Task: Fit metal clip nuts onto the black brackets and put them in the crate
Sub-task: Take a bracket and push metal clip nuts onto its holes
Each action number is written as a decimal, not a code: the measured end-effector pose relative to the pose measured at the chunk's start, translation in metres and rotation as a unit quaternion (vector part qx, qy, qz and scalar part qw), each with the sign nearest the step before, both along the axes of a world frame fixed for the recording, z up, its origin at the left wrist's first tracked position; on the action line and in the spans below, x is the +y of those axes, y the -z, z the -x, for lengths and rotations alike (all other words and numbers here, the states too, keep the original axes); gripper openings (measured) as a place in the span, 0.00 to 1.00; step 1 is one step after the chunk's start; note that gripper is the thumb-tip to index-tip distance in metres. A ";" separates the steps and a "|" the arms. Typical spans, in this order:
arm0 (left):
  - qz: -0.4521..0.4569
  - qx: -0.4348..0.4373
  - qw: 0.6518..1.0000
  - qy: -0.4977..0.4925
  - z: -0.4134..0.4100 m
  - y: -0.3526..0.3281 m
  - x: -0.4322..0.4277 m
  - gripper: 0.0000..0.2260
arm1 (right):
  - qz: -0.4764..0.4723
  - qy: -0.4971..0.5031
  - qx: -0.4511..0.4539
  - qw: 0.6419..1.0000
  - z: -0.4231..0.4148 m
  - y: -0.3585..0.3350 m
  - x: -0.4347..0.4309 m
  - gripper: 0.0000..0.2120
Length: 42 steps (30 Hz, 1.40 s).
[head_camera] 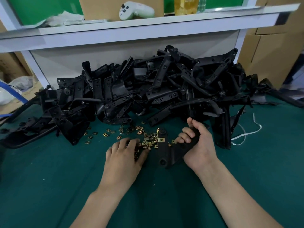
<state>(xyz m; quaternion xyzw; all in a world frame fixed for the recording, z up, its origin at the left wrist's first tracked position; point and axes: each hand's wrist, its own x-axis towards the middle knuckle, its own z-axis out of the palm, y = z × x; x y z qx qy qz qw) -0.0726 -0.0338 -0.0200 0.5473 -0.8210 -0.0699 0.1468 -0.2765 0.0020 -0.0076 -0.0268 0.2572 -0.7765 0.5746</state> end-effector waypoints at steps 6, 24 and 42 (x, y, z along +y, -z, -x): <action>0.051 0.038 0.998 0.013 0.002 -0.003 -0.001 0.13 | -0.003 0.001 -0.003 1.000 0.001 -0.001 0.001 0.07; -0.070 0.466 0.879 0.074 0.009 -0.022 0.011 0.13 | -0.007 -0.002 0.004 1.000 0.001 -0.001 0.001 0.08; -0.173 0.517 0.838 0.036 0.022 -0.011 0.007 0.02 | -0.040 -0.229 0.192 0.953 -0.038 0.002 0.001 0.15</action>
